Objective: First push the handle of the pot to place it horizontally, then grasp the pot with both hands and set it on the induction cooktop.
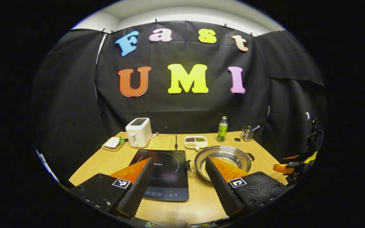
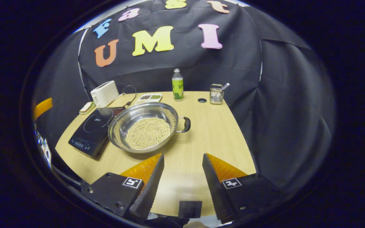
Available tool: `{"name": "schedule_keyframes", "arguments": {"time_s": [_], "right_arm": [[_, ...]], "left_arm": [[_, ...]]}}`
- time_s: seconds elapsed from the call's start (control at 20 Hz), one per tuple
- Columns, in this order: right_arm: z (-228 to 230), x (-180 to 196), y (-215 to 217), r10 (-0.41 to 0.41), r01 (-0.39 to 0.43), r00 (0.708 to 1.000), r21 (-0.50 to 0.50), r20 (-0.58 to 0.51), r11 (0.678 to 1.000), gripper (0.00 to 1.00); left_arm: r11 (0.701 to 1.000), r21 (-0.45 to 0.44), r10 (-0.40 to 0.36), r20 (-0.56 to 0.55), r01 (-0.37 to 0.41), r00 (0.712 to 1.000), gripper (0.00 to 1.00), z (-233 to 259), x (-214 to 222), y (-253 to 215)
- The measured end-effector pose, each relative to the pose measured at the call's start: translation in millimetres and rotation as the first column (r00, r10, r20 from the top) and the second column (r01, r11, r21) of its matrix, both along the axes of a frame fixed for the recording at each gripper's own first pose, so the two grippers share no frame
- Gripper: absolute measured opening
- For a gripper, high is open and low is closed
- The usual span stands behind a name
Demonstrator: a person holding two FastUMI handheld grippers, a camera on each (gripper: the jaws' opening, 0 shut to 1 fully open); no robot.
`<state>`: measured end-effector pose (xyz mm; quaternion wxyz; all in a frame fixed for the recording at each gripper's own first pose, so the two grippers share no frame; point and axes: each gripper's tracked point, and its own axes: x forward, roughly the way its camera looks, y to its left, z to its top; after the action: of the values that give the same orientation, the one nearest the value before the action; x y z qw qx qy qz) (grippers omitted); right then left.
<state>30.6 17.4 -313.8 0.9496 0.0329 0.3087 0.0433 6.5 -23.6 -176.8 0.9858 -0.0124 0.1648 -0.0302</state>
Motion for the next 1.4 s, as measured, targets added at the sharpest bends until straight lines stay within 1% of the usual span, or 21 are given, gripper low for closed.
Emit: {"name": "schedule_keyframes", "arguments": {"time_s": [0.1,0.15,0.2,0.3,0.4,0.5,0.6,0.65,0.85,1.1,1.2,1.4], "right_arm": [[-3,8,-1,0.003,-0.003,1.0,0.004,-0.01,1.0,0.78],[-6,14,0,0.005,-0.005,1.0,0.007,-0.014,1.0,0.8],[-9,20,1,0.009,-0.009,1.0,0.012,-0.022,1.0,0.78],[-15,36,1,0.017,-0.016,0.999,0.026,-0.04,1.0,0.8],[-19,55,5,0.031,-0.029,0.999,0.055,-0.042,0.998,0.78],[-28,75,5,0.042,-0.037,0.997,0.075,-0.067,0.996,0.78],[-35,96,5,0.049,-0.043,0.996,0.075,-0.08,0.996,0.76],[-38,105,4,0.049,-0.043,0.995,0.072,-0.089,0.997,0.77],[-51,137,9,0.075,-0.065,0.989,0.081,-0.127,0.995,0.76],[-48,168,6,0.104,-0.096,0.985,0.068,-0.139,0.993,0.76],[-40,178,10,0.122,-0.111,0.985,0.09,-0.123,0.99,0.76],[-46,195,16,0.165,-0.156,0.977,0.075,-0.136,0.985,0.76]], "left_arm": [[1.0,-0.019,-0.006,-0.049,0.005,0.999,0.97,-20,7,-8],[1.0,-0.03,-0.007,-0.069,0.005,0.998,0.97,-30,12,-11],[0.999,-0.035,-0.002,-0.093,-0.002,0.996,0.97,-39,17,-13],[0.999,-0.038,0.011,-0.15,-0.016,0.989,0.97,-63,30,-18],[0.999,-0.043,0.011,-0.186,-0.019,0.982,0.96,-79,44,-25],[0.999,-0.034,0.012,-0.225,-0.02,0.974,0.96,-95,59,-31],[0.999,-0.038,0.013,-0.262,-0.024,0.965,0.96,-112,73,-38],[0.999,-0.033,0.019,-0.279,-0.029,0.96,0.96,-119,81,-39],[0.999,0.01,0.032,-0.329,-0.03,0.944,0.96,-147,115,-42],[0.999,0.043,0.048,-0.384,-0.034,0.922,0.96,-182,143,-45],[0.998,0.049,0.055,-0.4,-0.039,0.915,0.96,-192,151,-46],[0.998,0.046,0.058,-0.419,-0.042,0.906,0.96,-199,154,-50]]}}
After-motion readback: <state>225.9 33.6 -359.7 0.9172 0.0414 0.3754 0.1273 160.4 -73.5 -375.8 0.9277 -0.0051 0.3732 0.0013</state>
